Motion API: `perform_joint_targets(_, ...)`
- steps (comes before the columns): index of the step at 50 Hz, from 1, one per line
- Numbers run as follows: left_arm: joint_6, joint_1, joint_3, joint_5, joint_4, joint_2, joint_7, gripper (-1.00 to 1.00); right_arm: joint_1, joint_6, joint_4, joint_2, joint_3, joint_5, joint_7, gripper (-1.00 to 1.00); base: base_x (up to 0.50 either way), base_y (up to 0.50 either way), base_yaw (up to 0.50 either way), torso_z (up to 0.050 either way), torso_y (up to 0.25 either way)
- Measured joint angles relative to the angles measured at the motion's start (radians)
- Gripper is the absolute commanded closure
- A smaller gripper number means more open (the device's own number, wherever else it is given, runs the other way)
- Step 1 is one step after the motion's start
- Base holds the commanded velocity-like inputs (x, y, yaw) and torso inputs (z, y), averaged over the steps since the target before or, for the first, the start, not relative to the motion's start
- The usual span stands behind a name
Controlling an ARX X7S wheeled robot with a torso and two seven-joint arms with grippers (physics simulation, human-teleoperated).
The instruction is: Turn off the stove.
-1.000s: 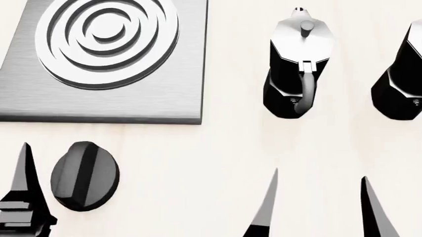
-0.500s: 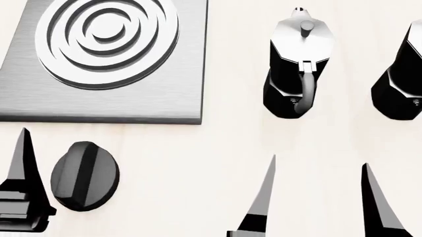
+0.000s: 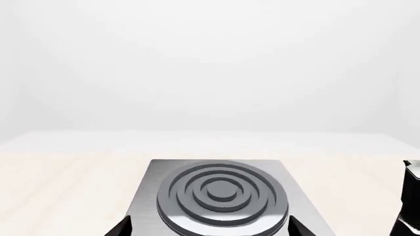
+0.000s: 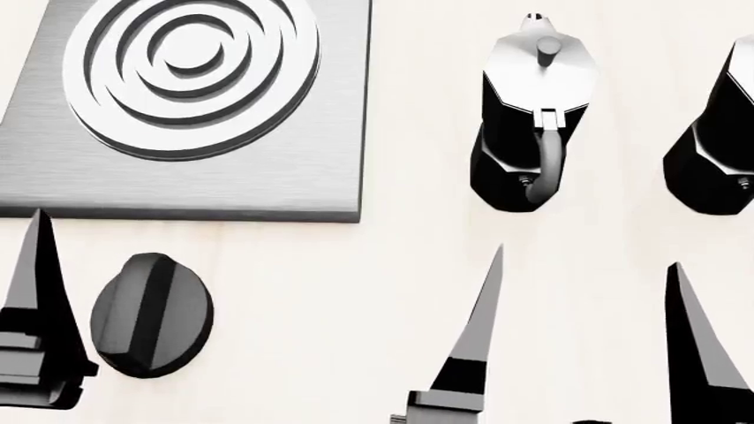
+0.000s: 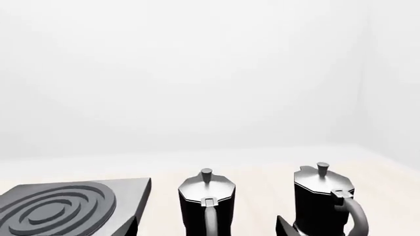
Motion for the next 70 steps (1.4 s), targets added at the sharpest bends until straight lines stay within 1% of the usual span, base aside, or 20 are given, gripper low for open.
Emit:
perform_joint_targets(41, -0.084, -0.124, 0.009, -0.064, 0.044, -0.015, -0.036, -1.00, 0.216, 0.177, -0.084, 0.026, -0.008, 0.131, 0.087, -1.00, 0.00, 0.00, 0.00, 0.000, 0.000)
perform_joint_targets(70, -0.138, -0.205, 0.016, -0.110, 0.067, -0.024, -0.069, -1.00, 0.392, 0.196, -0.093, 0.115, -0.098, 0.292, 0.260, -1.00, 0.00, 0.00, 0.00, 0.000, 0.000)
